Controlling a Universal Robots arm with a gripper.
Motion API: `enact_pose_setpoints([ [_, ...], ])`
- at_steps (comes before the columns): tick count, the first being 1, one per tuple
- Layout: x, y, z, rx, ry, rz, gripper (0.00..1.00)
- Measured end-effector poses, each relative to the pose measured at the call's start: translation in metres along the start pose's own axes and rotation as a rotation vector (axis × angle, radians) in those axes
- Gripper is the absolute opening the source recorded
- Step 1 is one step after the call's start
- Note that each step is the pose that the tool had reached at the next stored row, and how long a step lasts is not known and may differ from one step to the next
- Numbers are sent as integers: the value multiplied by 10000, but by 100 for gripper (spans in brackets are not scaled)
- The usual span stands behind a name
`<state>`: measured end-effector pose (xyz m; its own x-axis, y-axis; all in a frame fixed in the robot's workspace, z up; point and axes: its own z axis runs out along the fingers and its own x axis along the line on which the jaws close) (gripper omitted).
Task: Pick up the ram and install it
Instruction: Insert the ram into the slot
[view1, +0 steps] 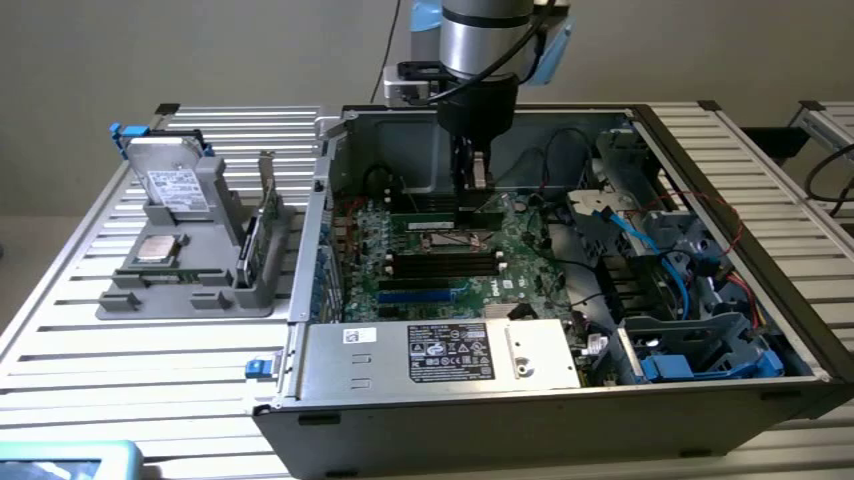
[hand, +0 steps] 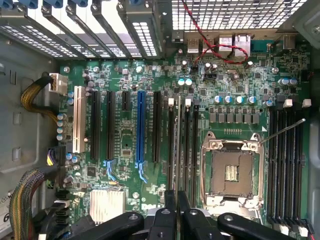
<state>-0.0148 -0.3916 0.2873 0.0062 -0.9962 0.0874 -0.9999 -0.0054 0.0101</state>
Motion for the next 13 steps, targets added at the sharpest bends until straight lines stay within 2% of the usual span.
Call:
enact_pose_setpoints([
  [8, 19, -2, 51, 0, 0, 3, 13],
  [13, 17, -2, 78, 4, 66, 3, 13],
])
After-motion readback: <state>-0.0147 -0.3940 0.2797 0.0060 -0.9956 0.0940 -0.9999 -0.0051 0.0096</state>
